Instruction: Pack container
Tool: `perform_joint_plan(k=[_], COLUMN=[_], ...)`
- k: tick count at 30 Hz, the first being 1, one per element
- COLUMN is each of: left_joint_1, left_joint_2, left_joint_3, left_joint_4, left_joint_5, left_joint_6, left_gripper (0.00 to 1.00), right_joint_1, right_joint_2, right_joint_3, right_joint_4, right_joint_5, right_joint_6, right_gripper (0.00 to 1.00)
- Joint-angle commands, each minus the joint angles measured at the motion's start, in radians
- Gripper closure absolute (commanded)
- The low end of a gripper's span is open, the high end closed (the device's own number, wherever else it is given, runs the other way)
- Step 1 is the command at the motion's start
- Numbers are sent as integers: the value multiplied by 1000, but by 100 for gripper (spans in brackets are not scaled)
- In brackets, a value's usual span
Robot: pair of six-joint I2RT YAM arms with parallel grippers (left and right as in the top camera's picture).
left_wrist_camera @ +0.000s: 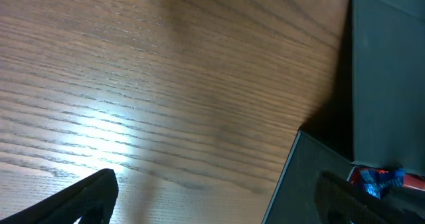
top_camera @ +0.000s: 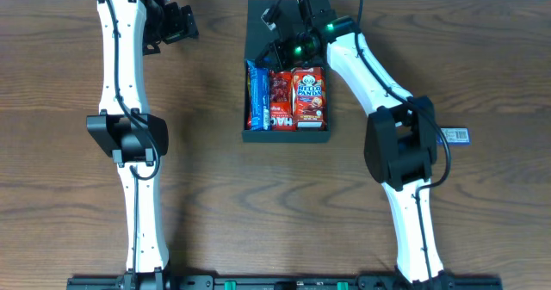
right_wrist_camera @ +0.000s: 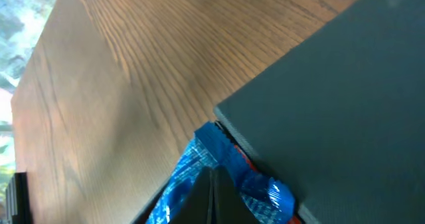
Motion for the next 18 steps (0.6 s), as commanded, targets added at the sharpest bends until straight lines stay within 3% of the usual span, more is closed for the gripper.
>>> perform_joint_plan(k=[1,18], left_joint_1=[1,1], left_joint_2=[-10,-10], left_joint_3=[21,21], left_joint_4=[-1,-2], left_joint_5=[-8,-7], left_joint_6=[-14,-14], left_gripper=[5,4], right_joint_1=[1,43], right_joint_2=[11,25], right_joint_3=[11,11], right_joint_4=[-19,-84], right_joint_5=[9,106], right_joint_6=[13,-16], right_gripper=[99,98])
